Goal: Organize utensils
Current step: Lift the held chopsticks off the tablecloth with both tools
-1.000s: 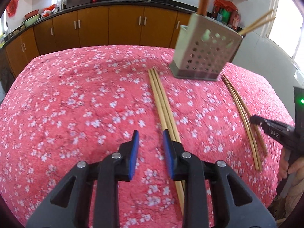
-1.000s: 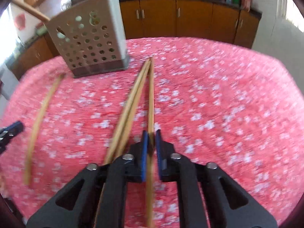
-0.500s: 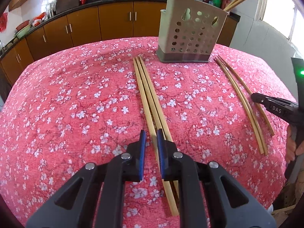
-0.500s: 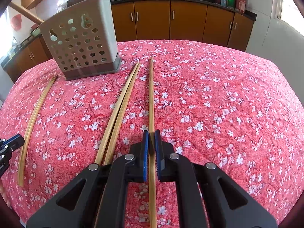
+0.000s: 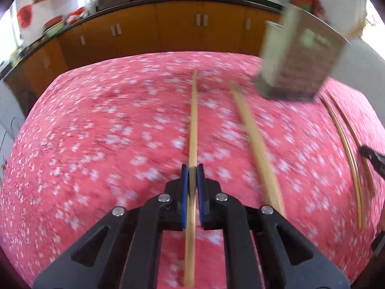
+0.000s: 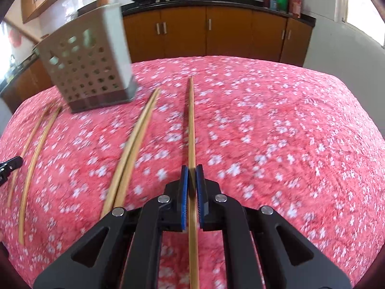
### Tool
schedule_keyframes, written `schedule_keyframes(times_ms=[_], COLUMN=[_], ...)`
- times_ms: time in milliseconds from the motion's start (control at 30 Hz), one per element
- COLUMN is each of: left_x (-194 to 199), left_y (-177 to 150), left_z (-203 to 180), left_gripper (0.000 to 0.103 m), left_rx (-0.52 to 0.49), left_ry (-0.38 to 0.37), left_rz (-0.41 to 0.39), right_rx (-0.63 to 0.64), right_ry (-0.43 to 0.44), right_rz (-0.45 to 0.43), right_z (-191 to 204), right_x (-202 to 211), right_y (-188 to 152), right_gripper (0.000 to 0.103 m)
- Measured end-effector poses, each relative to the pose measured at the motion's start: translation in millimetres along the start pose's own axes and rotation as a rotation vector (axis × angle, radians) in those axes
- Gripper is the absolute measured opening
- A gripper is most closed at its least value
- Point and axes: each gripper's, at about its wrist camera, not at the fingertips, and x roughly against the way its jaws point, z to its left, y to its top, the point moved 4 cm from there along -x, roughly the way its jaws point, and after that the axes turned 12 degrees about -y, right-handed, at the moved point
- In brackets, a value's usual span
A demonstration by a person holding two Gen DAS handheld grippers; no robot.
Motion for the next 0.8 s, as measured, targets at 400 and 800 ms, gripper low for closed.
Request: schedule_keyframes(times_ms=[400, 800], left_x=[1, 3], left_y=[4, 3], left_z=[20, 20], left_gripper=[0.012, 0.012], left_rx=[0.041, 0.045], left_ry=[-0.027, -0.032], left_rz=[-0.039, -0.039], right_rx=[-0.025, -0.023], right_ry=[0.010, 0.008], right_rz=[0.002, 0.001], right_z=[-4, -3], right_x=[-4, -4], right_y=[3, 3], right_gripper=[0.008, 0.008])
